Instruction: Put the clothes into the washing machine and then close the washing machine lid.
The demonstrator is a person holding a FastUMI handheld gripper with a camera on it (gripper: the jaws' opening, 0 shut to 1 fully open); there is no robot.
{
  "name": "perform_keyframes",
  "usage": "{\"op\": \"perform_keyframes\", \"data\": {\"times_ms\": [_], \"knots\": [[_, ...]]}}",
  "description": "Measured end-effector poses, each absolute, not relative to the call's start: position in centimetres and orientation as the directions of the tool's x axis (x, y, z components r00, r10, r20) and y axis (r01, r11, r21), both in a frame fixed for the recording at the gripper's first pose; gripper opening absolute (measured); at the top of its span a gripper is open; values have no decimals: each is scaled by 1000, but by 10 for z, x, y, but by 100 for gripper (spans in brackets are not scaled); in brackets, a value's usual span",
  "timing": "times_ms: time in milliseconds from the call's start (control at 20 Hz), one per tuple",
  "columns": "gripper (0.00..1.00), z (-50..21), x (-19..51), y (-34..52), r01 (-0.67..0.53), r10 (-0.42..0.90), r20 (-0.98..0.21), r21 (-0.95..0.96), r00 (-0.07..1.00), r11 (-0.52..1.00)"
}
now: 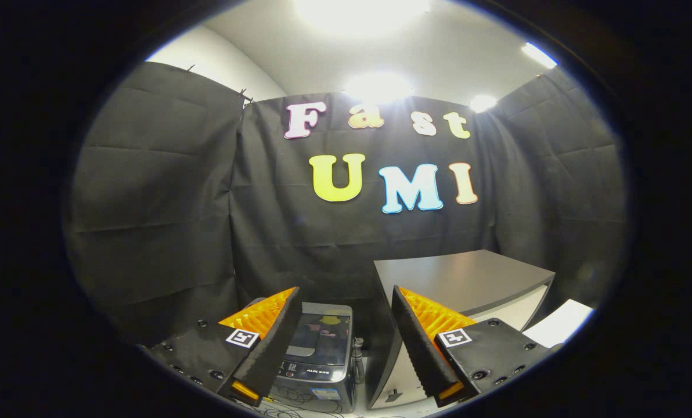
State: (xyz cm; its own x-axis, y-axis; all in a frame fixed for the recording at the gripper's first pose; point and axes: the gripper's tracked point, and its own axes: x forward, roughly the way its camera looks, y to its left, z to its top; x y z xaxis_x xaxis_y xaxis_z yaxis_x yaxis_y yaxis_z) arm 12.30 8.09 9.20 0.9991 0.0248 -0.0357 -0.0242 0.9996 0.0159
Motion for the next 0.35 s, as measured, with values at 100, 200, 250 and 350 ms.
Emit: {"op": "perform_keyframes", "data": {"times_ms": [100, 200, 250, 350], "knots": [[96, 88, 109, 71, -15, 16, -42, 13, 999, 1000], [96, 84, 98, 62, -7, 7, -48, 9, 999, 1000], [96, 80, 92, 58, -2, 3, -54, 11, 999, 1000], [96, 76, 83, 52, 0, 1, -57, 10, 998, 1000]]}}
